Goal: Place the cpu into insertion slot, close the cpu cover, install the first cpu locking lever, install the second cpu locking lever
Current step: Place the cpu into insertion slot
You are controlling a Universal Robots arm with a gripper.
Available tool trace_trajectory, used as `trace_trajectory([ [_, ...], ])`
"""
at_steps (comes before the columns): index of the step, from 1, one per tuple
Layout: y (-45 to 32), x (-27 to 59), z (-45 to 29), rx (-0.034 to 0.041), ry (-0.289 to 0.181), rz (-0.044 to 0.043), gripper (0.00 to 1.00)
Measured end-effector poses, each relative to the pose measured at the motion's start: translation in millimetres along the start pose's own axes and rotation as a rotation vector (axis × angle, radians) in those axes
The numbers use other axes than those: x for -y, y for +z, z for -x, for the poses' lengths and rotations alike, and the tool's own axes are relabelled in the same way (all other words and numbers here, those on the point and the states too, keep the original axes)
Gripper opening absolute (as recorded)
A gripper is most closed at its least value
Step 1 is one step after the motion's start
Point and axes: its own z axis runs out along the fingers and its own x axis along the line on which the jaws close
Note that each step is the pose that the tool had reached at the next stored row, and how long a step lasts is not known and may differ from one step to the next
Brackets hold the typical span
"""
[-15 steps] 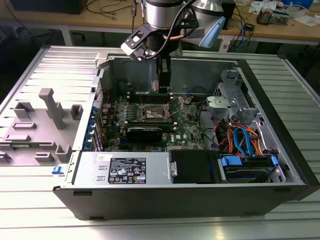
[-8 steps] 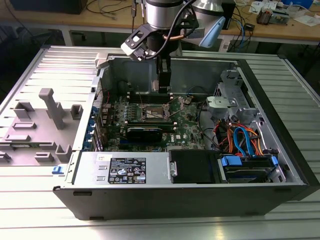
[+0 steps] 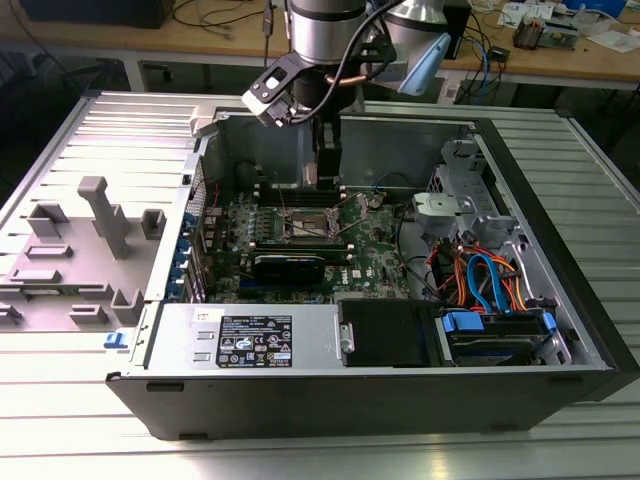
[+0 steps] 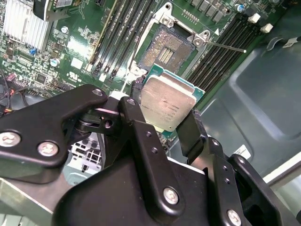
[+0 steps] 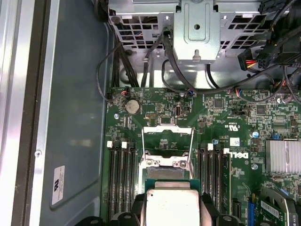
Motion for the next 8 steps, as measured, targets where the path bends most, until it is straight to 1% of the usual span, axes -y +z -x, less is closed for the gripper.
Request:
trace_trajectory([
  [8,14.1,0.7,0.3,0.0001,0.000,0.0000,0.55],
])
